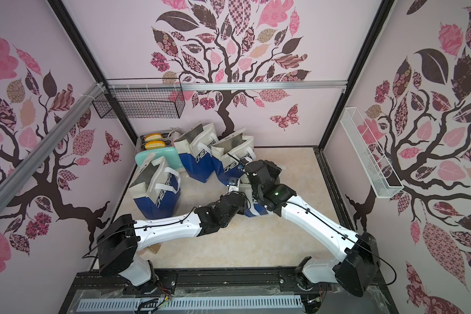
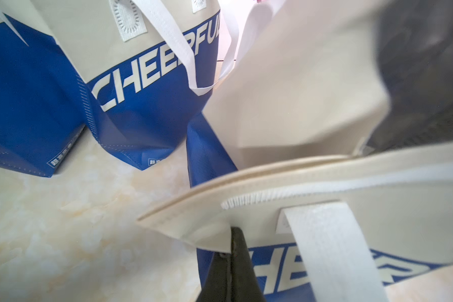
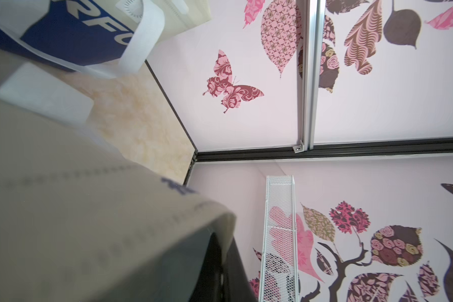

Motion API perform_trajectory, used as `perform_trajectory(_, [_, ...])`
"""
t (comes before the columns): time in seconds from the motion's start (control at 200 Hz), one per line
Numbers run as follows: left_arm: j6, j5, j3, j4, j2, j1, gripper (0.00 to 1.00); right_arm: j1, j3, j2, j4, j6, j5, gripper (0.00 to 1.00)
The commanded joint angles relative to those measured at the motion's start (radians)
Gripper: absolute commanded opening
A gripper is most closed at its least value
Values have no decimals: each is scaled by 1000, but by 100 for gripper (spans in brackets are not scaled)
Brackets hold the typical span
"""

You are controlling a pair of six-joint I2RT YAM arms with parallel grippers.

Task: Open the takeout bag
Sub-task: Open the takeout bag at the center of the board.

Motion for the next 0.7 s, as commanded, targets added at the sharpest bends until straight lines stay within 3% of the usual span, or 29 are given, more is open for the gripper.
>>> perform_trajectory(0.0, [21, -42, -30, -68, -18, 0, 0, -16, 88, -2, 67, -80, 52, 0])
perform_trajectory(0.155, [14, -28, -25, -62, -26, 0, 0, -14, 164, -1, -125, 63, -39, 0])
perform_trajectory(0.215, [9, -24, -14, -60, -28, 0, 0, -14, 217, 1, -227, 199, -94, 25])
perform_trajectory(0.31, [-11, -18, 8, -59, -20, 0, 0, -15, 306, 0, -400, 435, -214, 51])
perform_trajectory(0.5, [-83, -19, 53, -50, 11, 2, 0, -16, 308, -86, -516, 760, -357, 56])
perform_trajectory(0.69, [-138, -38, 91, 2, 79, 3, 0, -15, 170, -261, -518, 967, -325, 57])
